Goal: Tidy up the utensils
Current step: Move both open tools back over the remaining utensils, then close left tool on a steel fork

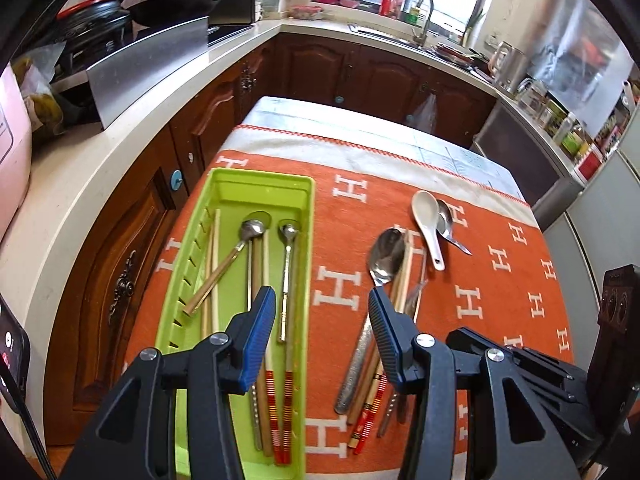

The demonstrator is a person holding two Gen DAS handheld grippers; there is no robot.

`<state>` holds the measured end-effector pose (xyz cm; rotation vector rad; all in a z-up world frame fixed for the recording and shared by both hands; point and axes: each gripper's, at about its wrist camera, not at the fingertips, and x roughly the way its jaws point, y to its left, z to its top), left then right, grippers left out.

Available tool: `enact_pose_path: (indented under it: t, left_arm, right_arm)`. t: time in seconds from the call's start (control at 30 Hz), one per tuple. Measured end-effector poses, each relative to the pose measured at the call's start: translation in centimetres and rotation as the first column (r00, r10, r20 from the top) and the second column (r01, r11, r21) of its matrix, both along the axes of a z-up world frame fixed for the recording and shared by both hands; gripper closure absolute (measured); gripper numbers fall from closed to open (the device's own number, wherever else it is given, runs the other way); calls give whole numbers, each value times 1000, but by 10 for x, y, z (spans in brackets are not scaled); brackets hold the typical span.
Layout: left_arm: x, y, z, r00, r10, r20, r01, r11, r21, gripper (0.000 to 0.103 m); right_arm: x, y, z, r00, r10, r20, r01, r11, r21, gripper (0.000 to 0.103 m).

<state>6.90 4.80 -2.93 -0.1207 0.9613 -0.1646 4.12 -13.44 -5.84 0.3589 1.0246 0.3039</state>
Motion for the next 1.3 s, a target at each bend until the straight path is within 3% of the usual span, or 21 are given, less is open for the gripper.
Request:
enact_pose_path:
  t: [0.5,0.87,0.97,1.13,1.3]
  left_arm:
    - [5,-51,-24,990,-127,-63,126,992,-20,57]
    - [25,-94,-58,977,-193,-95,196,980,22,57]
    - [31,-100,-69,976,-192,-104,198,979,42,64]
    - [41,-108,-83,973,-194,-127,202,978,53,84]
    - [46,-113,-91,971,-195,-140,205,977,59,90]
  right_arm:
    - [-11,-51,-13,996,-85,-14,85,996,36,98]
    - [-4,-68,-27,995,-94,-23,96,994,54,98]
    - [-1,-72,-33,995,-94,-31,95,993,63,98]
    - [3,-76,-40,995,-93,-44,96,992,80,98]
    - [8,-80,-45,994,-94,-52,99,991,95,98]
